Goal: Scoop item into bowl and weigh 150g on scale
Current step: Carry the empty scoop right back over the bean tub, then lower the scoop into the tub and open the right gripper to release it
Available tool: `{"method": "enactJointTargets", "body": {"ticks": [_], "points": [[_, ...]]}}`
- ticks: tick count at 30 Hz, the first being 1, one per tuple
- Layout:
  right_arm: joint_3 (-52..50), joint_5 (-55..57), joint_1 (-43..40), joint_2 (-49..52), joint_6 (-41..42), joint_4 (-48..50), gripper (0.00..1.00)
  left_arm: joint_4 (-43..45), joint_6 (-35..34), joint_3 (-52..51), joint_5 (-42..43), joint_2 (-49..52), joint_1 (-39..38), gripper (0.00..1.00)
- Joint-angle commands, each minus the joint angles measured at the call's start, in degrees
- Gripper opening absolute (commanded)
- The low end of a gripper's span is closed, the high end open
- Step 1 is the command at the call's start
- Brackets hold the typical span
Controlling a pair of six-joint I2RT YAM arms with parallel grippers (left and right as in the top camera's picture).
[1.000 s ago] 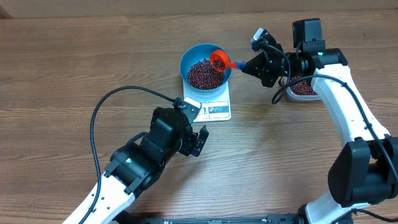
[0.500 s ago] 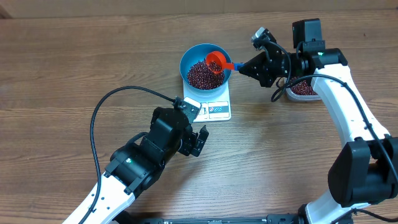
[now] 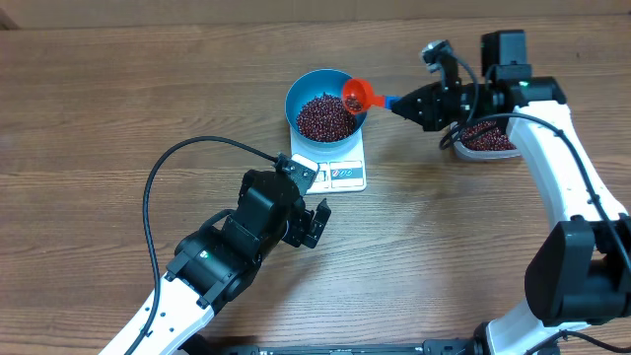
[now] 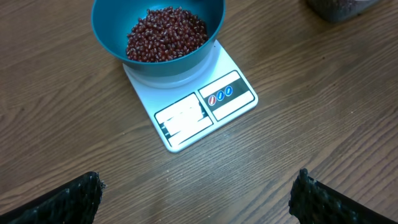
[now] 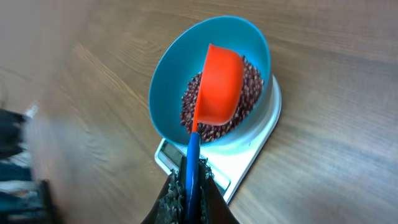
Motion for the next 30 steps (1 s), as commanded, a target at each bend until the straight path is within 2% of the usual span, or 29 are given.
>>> {"method": "enactJointTargets", "body": {"ticks": [1,5,21,25,30], "points": [[0.83,-7.34,-3.67,-2.40,2.99,-1.62,0.04,0.17,0.87,0.00,0.68,0.39,0.26,1.00],[0.83,-11.43,-8.15,-4.11,2.97,-4.66,0.04,0.17,0.90,0.00,0.66,0.39,0.26,1.00],[0.83,-11.19,-27.21,-9.03,2.91,-15.52,0.04,0.20,0.90,0.00,0.66,0.39,0.26,1.00],[0.83,-5.99,-31.26,-9.53,2.47,-17.31,0.04,0.20,0.90,0.00,0.63,0.39,0.26,1.00],[0.83,7.67,-33.20,-10.14,-1.01,-19.63,0.04,0.20,0.90,0.00,0.66,0.39,0.26,1.00]]}}
